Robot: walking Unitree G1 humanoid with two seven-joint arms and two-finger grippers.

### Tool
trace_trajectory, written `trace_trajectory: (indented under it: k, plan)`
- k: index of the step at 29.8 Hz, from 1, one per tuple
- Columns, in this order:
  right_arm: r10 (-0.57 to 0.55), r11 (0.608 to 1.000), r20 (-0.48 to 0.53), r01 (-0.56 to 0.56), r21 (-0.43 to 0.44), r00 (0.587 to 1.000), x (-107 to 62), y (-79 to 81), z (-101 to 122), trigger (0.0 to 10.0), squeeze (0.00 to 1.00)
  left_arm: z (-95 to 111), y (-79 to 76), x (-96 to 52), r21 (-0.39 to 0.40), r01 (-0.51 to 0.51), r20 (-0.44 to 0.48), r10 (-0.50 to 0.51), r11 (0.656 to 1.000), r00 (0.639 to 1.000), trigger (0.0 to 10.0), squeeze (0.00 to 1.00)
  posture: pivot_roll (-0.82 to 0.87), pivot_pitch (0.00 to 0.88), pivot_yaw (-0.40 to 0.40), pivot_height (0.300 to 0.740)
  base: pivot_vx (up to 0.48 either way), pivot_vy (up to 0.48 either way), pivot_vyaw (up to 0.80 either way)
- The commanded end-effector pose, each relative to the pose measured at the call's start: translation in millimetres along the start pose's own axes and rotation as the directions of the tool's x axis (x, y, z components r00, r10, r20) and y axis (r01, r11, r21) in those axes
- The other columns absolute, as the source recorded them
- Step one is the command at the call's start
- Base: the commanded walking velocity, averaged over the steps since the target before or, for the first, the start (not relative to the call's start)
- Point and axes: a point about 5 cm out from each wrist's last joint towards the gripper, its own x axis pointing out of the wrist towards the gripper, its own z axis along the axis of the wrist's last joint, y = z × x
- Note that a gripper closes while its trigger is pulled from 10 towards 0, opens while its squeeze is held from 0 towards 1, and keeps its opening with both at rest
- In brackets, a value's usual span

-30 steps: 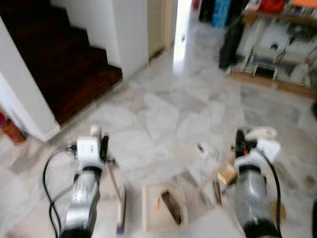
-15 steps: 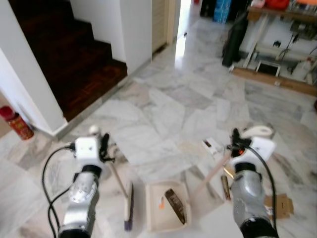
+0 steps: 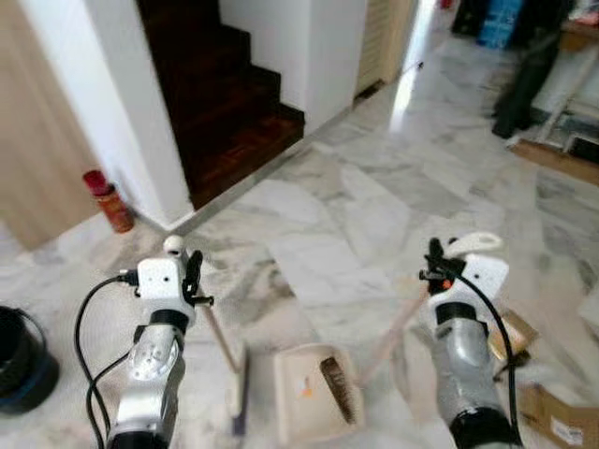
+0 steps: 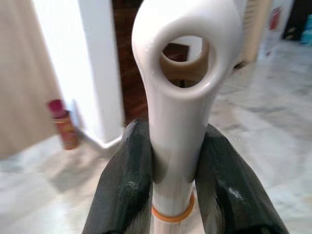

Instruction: Sweep floor

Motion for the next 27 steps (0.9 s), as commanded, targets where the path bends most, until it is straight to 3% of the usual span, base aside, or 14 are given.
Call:
trace_trajectory:
  k: [1, 5, 12, 23, 27]
  plan:
    - [-0.025, 1.0, 0.016, 0.025, 0.016, 1.0, 0.4, -5.9, 3.6, 10.0, 0.0, 9.2, -5.2, 4.5, 0.004, 0.014, 0.036, -0.014, 1.0, 0.999, 10.0, 0.0, 0.06, 0.0, 0.005, 0.74, 0.0, 0.292, 0.0]
    - [-0.025, 1.0, 0.017, 0.025, 0.006, 1.0, 0.8, -6.0, 3.8, 10.0, 0.0, 9.3, -5.1, 5.2, 0.003, 0.015, 0.035, -0.016, 1.0, 0.999, 10.0, 0.0, 0.06, 0.0, 0.007, 0.74, 0.0, 0.293, 0.0]
    - [-0.026, 1.0, 0.017, 0.026, 0.009, 1.0, 0.8, -6.6, 3.7, 10.0, 0.0, 9.7, -5.9, 5.5, 0.001, 0.02, 0.035, -0.02, 1.0, 0.999, 10.0, 0.0, 0.06, 0.0, 0.006, 0.74, 0.0, 0.295, 0.65]
    - [-0.02, 1.0, 0.011, 0.02, 0.011, 1.0, 0.2, -3.7, 2.0, 10.0, 0.0, 10.2, -5.2, 4.5, 0.002, 0.021, 0.034, -0.021, 1.0, 0.999, 10.0, 0.0, 0.07, 0.0, 0.007, 0.74, 0.0, 0.296, 0.0]
    - [-0.018, 1.0, 0.009, 0.018, 0.014, 1.0, 0.0, -3.4, 1.5, 10.0, 0.0, 9.6, -5.9, 3.8, 0.001, 0.023, 0.031, -0.023, 1.0, 0.999, 10.0, 0.0, 0.06, 0.0, 0.006, 0.74, 0.0, 0.296, 0.66]
